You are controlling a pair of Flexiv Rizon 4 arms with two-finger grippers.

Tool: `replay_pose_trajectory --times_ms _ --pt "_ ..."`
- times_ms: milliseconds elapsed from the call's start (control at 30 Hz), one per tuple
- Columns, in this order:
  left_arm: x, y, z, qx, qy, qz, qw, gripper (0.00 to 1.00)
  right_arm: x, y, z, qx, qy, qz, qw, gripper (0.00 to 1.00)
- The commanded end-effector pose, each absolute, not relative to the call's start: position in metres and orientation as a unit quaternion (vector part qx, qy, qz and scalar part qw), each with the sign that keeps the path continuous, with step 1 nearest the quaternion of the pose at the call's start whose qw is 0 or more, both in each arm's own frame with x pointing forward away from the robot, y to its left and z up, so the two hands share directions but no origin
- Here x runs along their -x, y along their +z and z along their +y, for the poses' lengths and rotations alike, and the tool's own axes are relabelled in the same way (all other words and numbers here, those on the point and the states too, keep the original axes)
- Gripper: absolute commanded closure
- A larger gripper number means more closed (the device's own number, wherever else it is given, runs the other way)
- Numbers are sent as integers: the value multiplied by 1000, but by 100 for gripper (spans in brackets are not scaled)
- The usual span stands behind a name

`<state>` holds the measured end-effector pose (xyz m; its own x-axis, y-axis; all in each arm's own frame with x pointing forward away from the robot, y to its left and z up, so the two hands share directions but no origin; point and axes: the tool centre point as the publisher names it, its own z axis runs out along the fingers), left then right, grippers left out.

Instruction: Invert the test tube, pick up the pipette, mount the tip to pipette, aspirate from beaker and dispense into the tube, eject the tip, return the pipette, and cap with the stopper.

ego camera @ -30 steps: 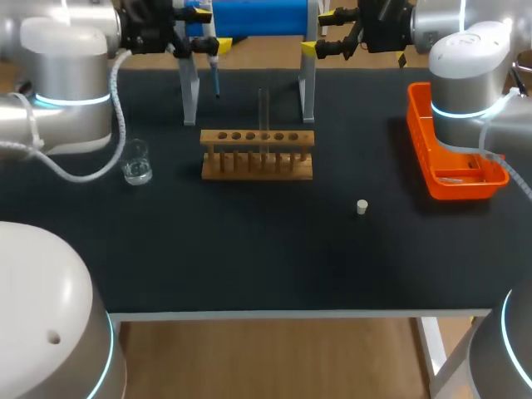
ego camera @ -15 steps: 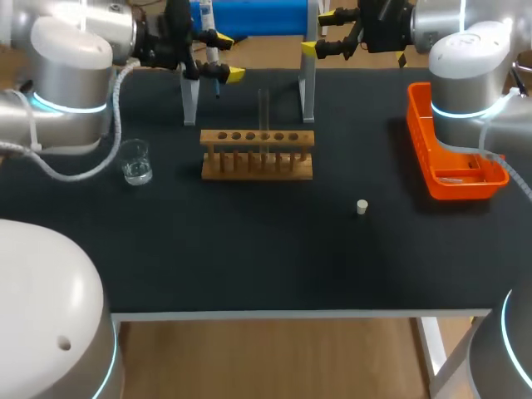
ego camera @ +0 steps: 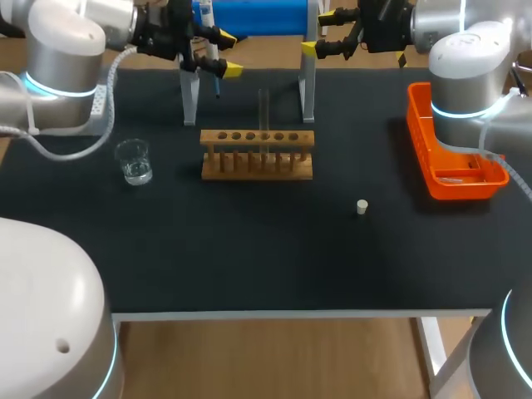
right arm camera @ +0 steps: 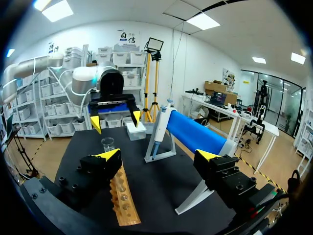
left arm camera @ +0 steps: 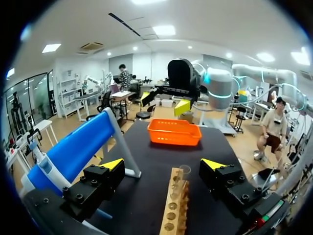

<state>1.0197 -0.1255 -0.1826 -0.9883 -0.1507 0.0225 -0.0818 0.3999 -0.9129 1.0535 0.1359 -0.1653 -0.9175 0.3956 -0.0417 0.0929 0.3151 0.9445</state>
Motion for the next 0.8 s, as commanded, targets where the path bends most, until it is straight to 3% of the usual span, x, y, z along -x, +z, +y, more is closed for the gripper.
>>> replay_pose_trajectory --times_ms 33,800 --pt "-1022 -190 -130 68 -537 841 20 0 -1054 -165 135 -152 564 801 133 0" --pt "-997 -244 -161 57 -515 855 26 0 -1054 -165 135 -152 564 801 133 0"
